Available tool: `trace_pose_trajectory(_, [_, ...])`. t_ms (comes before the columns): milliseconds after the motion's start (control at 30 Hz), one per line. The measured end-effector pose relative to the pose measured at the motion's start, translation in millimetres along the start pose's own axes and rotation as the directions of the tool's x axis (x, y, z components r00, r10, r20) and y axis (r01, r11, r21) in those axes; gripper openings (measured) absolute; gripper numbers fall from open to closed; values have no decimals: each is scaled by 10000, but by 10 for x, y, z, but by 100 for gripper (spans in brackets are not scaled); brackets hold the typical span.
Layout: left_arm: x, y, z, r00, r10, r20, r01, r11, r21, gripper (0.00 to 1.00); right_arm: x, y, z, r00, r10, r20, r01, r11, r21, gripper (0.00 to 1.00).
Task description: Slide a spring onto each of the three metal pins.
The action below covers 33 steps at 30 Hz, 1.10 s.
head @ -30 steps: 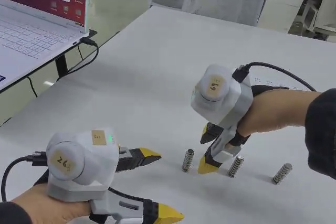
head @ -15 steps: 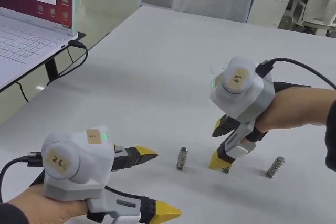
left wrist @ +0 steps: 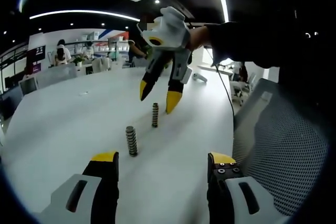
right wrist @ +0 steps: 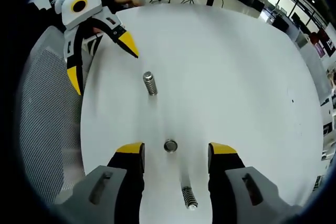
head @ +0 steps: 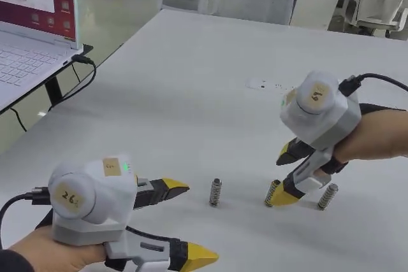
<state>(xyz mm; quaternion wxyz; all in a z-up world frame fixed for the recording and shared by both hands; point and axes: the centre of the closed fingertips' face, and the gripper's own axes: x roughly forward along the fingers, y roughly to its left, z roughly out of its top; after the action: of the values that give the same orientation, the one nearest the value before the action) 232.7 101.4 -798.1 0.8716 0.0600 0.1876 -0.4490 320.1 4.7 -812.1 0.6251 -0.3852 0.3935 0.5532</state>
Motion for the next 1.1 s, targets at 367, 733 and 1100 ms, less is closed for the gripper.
trace_pose_trajectory(367, [58,4,-16,9997,-126,-196,126,9999,21,64,-96,-74,-310,9993,-344,169,330,9964,776,49])
trace_pose_trajectory(733, [109,-11,-43,9989,-252,-408,253,9997,17,64,-210,-128,-556,9954,-809,513,714,9835,1661,49])
trace_pose_trajectory(1100, [131,0,-21,9984,-325,-453,326,9995,29,64,-280,-93,-823,9896,-1212,772,982,9626,2524,49])
